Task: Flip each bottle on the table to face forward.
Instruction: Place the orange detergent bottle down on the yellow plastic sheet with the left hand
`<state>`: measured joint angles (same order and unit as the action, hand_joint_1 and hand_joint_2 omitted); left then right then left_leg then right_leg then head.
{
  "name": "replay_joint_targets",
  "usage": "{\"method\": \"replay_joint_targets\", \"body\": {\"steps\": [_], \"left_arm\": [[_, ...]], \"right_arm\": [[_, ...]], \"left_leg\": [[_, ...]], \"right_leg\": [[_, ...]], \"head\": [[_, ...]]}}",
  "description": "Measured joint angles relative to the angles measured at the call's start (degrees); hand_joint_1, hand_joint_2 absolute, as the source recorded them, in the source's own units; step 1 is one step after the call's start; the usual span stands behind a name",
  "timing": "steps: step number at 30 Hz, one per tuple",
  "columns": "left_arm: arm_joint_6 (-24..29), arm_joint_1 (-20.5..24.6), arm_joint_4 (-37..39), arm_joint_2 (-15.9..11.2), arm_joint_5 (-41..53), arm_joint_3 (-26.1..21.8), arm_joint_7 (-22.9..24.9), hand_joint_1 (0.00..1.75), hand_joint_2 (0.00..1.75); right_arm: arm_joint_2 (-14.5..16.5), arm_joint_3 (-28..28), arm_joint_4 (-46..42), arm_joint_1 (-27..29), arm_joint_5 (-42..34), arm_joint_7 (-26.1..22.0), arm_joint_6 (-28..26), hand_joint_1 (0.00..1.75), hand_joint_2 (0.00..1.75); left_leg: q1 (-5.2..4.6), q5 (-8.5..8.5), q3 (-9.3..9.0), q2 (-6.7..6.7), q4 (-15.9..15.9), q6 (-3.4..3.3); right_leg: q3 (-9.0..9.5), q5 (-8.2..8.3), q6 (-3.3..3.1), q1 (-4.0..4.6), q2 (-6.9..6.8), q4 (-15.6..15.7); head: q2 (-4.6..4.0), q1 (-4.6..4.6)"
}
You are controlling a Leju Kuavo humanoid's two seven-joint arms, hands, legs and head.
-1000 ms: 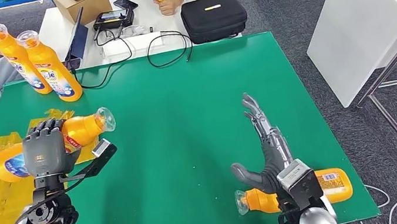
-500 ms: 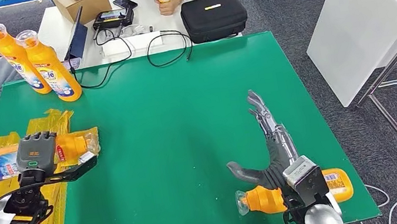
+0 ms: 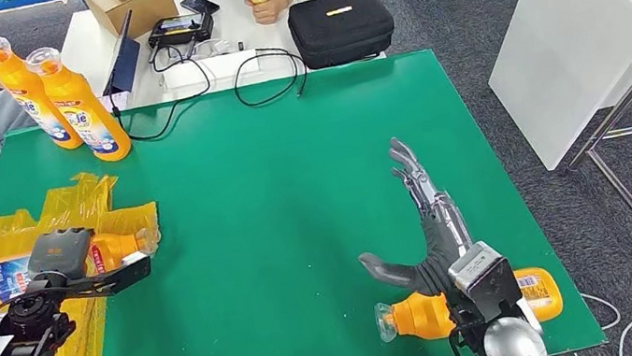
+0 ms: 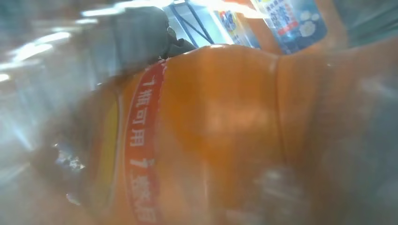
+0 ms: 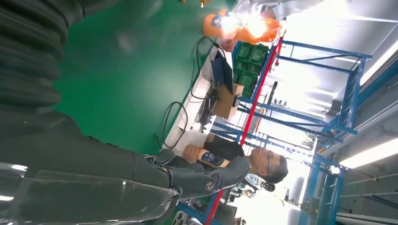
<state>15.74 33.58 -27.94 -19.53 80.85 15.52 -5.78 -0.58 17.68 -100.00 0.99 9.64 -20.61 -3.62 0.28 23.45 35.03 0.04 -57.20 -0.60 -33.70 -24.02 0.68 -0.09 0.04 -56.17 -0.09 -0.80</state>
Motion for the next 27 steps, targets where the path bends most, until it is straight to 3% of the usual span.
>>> {"method": "replay_joint_targets", "body": {"steps": [1, 2, 5, 6, 10, 18, 27], "left_arm": [[-0.2, 0.1, 0.2, 0.1, -0.2, -0.1, -0.1, 1.61, 1.75], [-0.4, 0.2, 0.3, 0.2, -0.4, -0.2, -0.3, 1.4, 1.75], [-2.8, 0.5, 0.9, 0.4, -2.5, -0.9, -1.7, 0.29, 1.75], [-4.1, 0.6, 1.1, 0.5, -3.4, -1.2, -2.3, 0.06, 1.75], [-7.9, 1.2, 1.8, 0.8, -7.0, -2.4, -4.0, 0.0, 1.75], [-7.4, 1.2, 2.4, 1.2, -9.0, -3.5, -3.3, 0.0, 1.75], [4.4, 0.3, 2.5, 2.5, -9.0, -4.4, 1.2, 0.0, 1.75]], "right_arm": [[0.0, 0.0, 0.1, -0.1, 0.0, 0.0, 0.0, 0.0, 1.75], [0.0, 0.0, 0.1, -0.1, 0.0, 0.0, 0.0, 0.0, 1.75], [0.0, 0.0, 0.4, -0.3, 0.0, 0.1, 0.4, 0.0, 1.75], [0.0, 0.1, 0.6, -0.4, 0.0, 0.2, 0.7, 0.0, 1.75], [0.1, 0.2, 1.4, -1.2, -0.3, 0.5, 1.5, 0.0, 1.75], [0.5, 0.3, 3.0, -2.0, -1.1, 0.7, 2.3, 0.0, 1.75], [0.6, 0.4, 4.2, -2.1, -1.1, 0.9, 2.6, 0.0, 1.75]], "left_leg": [[0.0, 0.0, 0.0, 0.0, 0.0, 0.0], [0.0, 0.0, 0.0, 0.0, 0.0, 0.0], [0.0, 0.0, 0.0, 0.0, 0.0, 0.0], [0.0, 0.0, 0.0, 0.0, 0.0, 0.0], [0.0, 0.0, -0.03, 0.0, 0.0, 0.0], [0.0, -0.01, -0.05, -0.08, 0.0, 0.0], [0.0, -0.02, -0.03, -0.08, 0.0, -0.02]], "right_leg": [[0.0, 0.0, 0.0, 0.0, 0.0, 0.0], [0.0, 0.0, 0.0, 0.0, 0.0, 0.0], [0.0, 0.0, 0.0, 0.0, 0.0, 0.0], [0.0, 0.0, 0.0, 0.0, 0.0, 0.0], [0.04, 0.0, 0.0, 0.0, 0.0, 0.0], [0.08, 0.0, 0.0, 0.0, -0.02, 0.0], [0.06, 0.0, 0.0, 0.0, -0.02, 0.0]], "head": [[0.0, 0.0], [-0.01, 0.0], [-0.01, -0.01], [0.0, 0.0], [-0.01, -0.01], [0.0, -0.01], [0.0, -0.01]]}}
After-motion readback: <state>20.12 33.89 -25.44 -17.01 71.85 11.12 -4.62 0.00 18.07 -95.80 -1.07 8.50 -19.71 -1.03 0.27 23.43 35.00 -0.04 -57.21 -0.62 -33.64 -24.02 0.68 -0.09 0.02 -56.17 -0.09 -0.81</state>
